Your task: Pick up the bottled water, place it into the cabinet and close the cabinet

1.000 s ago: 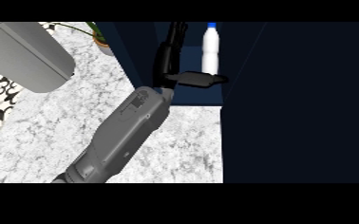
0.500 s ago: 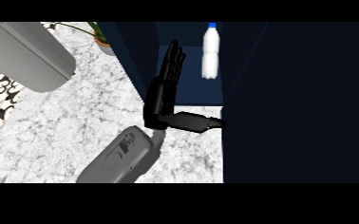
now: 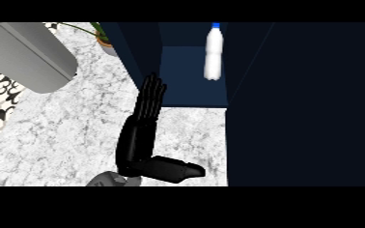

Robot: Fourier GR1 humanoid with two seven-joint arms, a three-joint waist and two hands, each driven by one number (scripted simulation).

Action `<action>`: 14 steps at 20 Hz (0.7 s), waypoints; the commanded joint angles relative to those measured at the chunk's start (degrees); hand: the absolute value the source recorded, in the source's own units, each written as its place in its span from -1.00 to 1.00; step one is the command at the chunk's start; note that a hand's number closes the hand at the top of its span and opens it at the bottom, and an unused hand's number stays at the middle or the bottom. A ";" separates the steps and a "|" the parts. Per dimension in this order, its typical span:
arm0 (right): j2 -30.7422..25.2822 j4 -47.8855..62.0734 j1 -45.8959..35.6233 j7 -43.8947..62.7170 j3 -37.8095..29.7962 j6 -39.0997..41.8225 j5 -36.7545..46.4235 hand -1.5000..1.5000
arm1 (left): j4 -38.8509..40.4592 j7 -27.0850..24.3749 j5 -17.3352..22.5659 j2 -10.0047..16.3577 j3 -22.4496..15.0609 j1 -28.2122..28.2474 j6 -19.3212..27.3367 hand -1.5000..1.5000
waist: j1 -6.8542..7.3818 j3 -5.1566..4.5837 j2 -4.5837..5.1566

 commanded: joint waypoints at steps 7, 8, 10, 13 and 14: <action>-3.20 -13.03 1.78 9.68 11.72 0.78 6.09 1.00 | -13.20 -1.19 -0.24 8.38 0.85 13.29 -1.02 -1.00 | -0.46 -0.07 0.07; -0.66 -12.29 2.35 8.65 15.90 0.86 10.59 1.00 | -16.04 -0.29 -1.08 8.91 0.64 14.05 0.77 -1.00 | -0.85 -0.04 -0.23; -0.84 -14.62 -0.10 12.09 18.58 -1.74 9.92 1.00 | -15.14 -2.28 0.48 10.28 1.07 16.38 -2.86 -1.00 | -0.14 -0.19 0.04; 0.30 -14.28 -0.83 12.04 23.47 -1.82 14.13 1.00 | -15.96 -3.09 1.04 11.89 3.43 18.02 -3.26 -1.00 | -0.96 -0.22 -0.28; -0.05 -14.25 -1.33 12.74 24.14 -2.03 14.41 1.00 | -15.81 -5.16 0.65 11.16 1.61 20.79 -3.77 -1.00 | -0.77 -0.23 -0.28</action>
